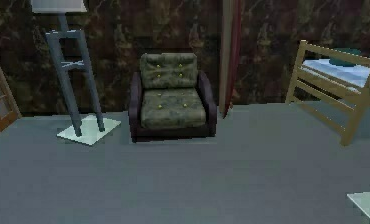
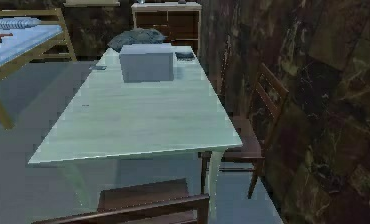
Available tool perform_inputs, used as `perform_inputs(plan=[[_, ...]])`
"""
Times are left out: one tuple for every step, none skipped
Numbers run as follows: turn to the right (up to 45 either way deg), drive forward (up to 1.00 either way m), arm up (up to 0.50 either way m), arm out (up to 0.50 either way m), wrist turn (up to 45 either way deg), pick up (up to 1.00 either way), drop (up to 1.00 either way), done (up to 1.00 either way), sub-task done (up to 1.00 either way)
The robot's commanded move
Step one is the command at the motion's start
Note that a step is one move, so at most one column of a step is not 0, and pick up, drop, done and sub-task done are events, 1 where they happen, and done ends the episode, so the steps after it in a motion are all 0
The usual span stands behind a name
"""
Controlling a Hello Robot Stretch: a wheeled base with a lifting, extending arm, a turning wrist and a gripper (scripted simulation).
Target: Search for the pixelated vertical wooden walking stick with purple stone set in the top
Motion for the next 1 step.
perform_inputs(plan=[[0.0, 0.30, 0.00, 0.00, 0.0, 0.00, 0.00, 0.00, 0.00]])
